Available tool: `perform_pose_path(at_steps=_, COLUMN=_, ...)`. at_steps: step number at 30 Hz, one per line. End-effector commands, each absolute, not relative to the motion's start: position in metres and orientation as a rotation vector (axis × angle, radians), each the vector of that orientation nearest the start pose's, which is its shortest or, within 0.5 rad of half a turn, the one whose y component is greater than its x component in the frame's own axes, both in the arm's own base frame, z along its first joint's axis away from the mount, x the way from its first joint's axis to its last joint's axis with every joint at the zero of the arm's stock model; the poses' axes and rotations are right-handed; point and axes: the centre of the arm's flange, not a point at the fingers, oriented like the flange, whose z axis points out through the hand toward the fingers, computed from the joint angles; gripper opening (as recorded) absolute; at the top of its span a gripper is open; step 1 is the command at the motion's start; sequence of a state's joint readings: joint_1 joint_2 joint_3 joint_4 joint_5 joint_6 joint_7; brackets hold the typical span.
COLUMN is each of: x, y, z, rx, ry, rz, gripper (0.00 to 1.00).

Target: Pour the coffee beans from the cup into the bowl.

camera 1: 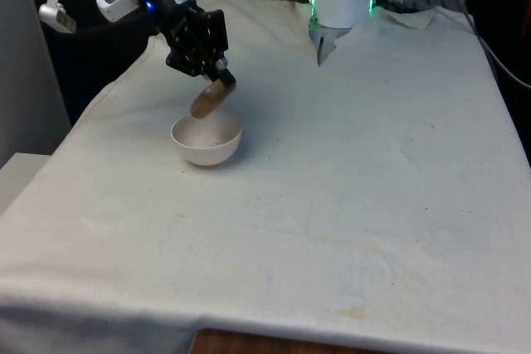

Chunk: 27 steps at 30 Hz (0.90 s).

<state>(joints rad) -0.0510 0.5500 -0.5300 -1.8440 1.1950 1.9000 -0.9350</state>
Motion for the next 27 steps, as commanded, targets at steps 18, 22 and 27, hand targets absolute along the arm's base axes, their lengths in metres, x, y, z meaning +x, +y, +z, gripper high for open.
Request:
perform_pose_path(at_steps=18, x=0.561, y=-0.279, z=0.254, rx=-2.165, ry=0.323, rz=-0.431, gripper=0.0)
perform_pose_path(at_steps=22, x=0.56, y=-0.282, z=0.253, rx=-2.142, ry=0.325, rz=-0.438, gripper=0.0)
perform_pose_path(at_steps=27, x=0.559, y=-0.287, z=0.253, rx=-2.095, ry=0.331, rz=-0.453, gripper=0.0)
